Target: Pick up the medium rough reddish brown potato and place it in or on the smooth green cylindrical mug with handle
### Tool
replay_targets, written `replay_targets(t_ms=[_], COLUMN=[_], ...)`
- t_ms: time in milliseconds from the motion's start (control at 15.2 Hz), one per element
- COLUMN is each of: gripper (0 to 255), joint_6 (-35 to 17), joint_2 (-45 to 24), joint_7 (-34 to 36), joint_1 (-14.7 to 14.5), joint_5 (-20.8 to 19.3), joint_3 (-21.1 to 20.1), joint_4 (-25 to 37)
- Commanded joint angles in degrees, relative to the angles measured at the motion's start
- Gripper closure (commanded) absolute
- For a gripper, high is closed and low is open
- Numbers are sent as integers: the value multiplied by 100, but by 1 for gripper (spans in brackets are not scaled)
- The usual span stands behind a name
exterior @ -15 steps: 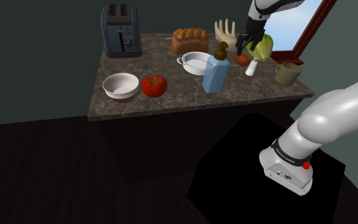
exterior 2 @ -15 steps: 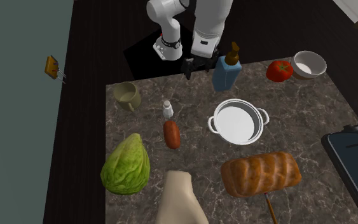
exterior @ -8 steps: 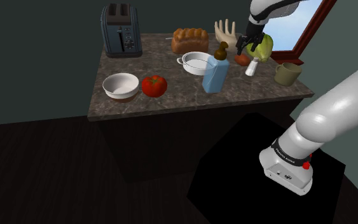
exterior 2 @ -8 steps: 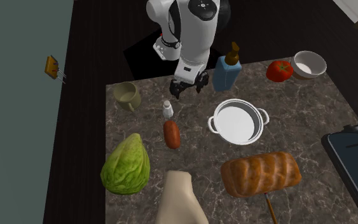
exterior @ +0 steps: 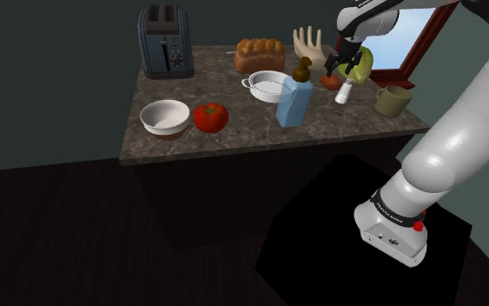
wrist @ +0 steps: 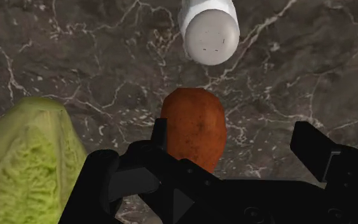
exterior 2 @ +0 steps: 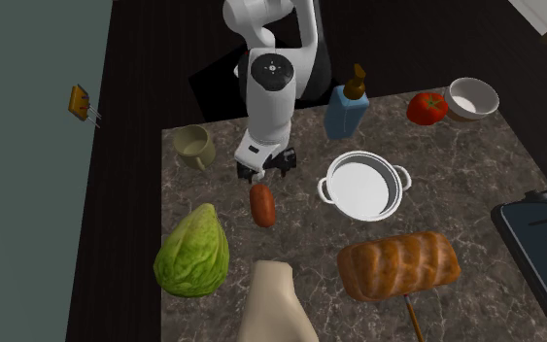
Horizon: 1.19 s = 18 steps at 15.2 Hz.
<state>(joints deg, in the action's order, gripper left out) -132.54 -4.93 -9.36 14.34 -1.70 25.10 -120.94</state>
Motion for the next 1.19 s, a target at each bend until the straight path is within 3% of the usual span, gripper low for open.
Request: replay_targets(t_ms=[0,528,1056,1122], gripper=[0,0,0,255], joint_6=[-110,-604,-603,-603], joint_2=[-402,-863,-862,-862], joint_7=[-130,-318,-317,-317], joint_1=[127,240,241,241], joint_5=[273,559,557,557], joint_3=[61,-7,-7,-7], joint_4=[310,239,239,239])
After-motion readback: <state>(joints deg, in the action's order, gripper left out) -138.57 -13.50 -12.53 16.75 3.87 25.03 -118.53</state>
